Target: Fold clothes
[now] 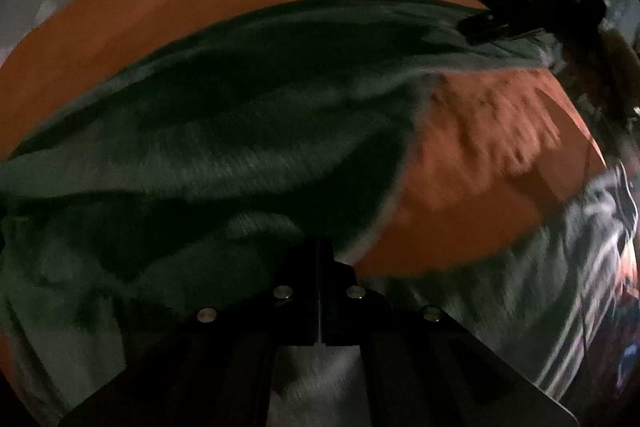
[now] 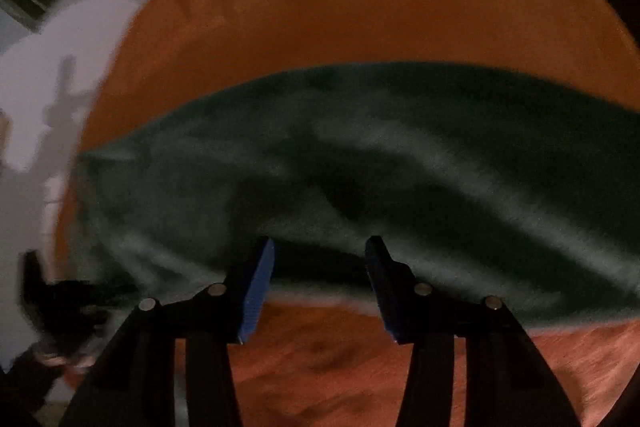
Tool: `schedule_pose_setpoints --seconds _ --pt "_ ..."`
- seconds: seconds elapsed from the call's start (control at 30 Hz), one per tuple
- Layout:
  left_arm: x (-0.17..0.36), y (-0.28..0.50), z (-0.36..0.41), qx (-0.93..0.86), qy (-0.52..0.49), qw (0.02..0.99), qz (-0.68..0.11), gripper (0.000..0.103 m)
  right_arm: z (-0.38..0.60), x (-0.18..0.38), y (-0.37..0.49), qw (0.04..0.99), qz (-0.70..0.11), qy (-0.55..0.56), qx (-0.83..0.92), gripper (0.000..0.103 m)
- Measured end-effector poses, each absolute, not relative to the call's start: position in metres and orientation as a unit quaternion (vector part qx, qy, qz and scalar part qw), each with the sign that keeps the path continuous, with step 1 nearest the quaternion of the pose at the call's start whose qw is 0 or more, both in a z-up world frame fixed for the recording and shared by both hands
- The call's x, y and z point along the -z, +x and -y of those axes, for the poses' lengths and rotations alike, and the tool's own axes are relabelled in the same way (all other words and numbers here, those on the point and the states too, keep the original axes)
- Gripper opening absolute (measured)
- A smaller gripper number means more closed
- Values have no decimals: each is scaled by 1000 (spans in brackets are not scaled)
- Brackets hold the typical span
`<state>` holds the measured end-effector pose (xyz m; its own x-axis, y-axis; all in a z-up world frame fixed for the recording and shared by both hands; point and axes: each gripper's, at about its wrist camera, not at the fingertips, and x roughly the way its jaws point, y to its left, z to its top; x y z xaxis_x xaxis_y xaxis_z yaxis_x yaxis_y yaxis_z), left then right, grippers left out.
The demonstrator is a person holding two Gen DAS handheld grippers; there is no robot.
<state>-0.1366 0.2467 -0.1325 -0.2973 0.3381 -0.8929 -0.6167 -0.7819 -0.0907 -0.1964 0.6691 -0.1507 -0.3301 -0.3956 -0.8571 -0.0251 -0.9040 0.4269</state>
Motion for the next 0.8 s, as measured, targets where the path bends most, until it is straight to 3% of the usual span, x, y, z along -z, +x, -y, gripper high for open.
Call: schedule_pose_setpoints --seconds 0.13,0.2,0.3,0.33,0.37,0.43,0.5,0.53,0.57,0.6,0.67,0.8 --pt "129 -126 -248 -795 -501 301 -161 1 -642 167 -177 164 178 599 763 47" --pt "128 -131 -248 -795 -501 299 -166 7 -630 181 -174 172 171 615 750 47" --pt "127 -146 -247 -792 -508 296 -166 40 -624 197 -179 164 188 621 743 48" --pt "127 -151 -247 -790 -511 294 -166 56 -624 197 -181 164 204 617 742 48" --pt "127 -157 -247 -789 -513 293 -167 63 -625 194 -182 168 219 611 742 48" --pt "126 -167 -246 -787 -518 290 -167 64 -625 189 -185 173 235 603 742 48" --pt "139 -174 -250 -779 -530 284 -180 58 -615 192 -193 159 202 612 748 48" --pt "140 -174 -247 -782 -528 282 -173 28 -612 192 -197 147 182 617 752 48" --pt "140 -174 -243 -786 -526 279 -166 5 -610 193 -201 136 163 621 755 42" --pt "140 -175 -240 -789 -525 276 -159 5 -613 190 -199 127 170 618 757 30" --pt "130 -171 -231 -802 -515 273 -132 0 -619 185 -194 109 189 613 760 15" --pt "109 -141 -213 -816 -482 290 -129 0 -632 171 -180 87 224 607 757 13"
